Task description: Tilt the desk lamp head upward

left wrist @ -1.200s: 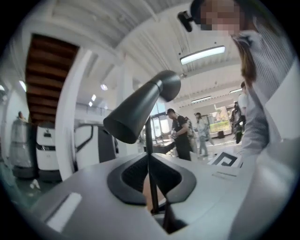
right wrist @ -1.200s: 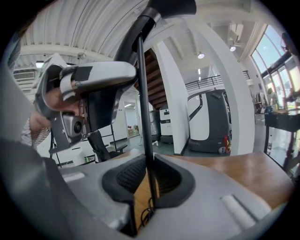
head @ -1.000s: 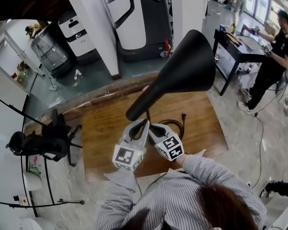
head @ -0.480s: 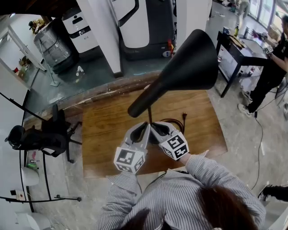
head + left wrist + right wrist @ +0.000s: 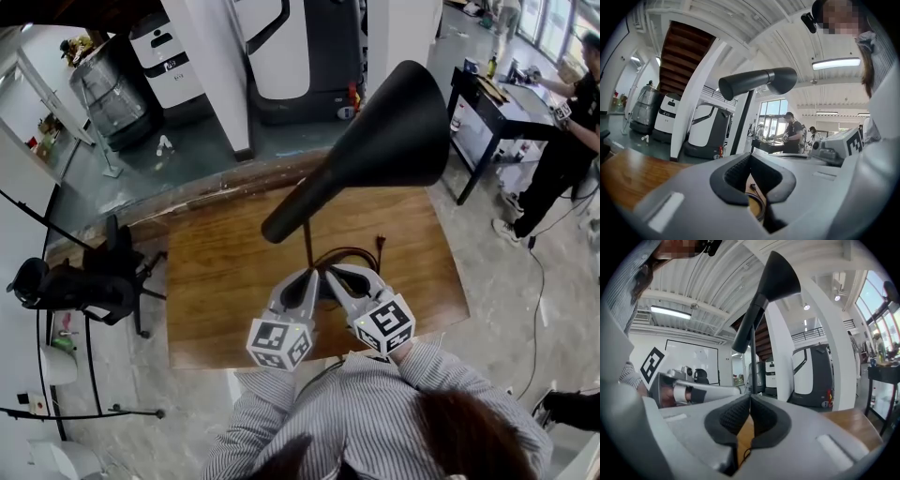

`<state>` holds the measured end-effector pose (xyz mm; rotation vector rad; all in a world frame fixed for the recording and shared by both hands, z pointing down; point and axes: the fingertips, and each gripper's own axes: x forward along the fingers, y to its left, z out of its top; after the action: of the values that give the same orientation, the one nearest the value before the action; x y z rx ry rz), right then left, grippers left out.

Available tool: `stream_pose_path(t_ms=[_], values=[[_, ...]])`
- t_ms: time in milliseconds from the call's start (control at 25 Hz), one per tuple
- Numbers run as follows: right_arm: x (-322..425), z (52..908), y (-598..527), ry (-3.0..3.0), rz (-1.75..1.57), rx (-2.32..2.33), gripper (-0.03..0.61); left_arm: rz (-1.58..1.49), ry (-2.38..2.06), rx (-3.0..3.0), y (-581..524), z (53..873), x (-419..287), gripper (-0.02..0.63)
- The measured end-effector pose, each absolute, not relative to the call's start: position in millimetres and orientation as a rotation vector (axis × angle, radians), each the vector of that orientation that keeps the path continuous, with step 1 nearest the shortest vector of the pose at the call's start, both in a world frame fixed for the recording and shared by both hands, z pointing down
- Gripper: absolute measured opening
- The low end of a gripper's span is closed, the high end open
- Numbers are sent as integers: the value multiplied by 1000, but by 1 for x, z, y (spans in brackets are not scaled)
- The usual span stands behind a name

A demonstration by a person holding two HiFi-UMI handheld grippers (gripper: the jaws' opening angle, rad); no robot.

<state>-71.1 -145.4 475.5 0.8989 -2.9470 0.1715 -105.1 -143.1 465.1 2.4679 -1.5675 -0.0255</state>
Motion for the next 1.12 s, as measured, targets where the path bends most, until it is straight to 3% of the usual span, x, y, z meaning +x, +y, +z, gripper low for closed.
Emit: stream_pose_path(t_ms=[1120], values=[[-53, 464, -117, -2904, 132, 888, 2, 88, -1512, 2426, -122, 488, -92, 3]])
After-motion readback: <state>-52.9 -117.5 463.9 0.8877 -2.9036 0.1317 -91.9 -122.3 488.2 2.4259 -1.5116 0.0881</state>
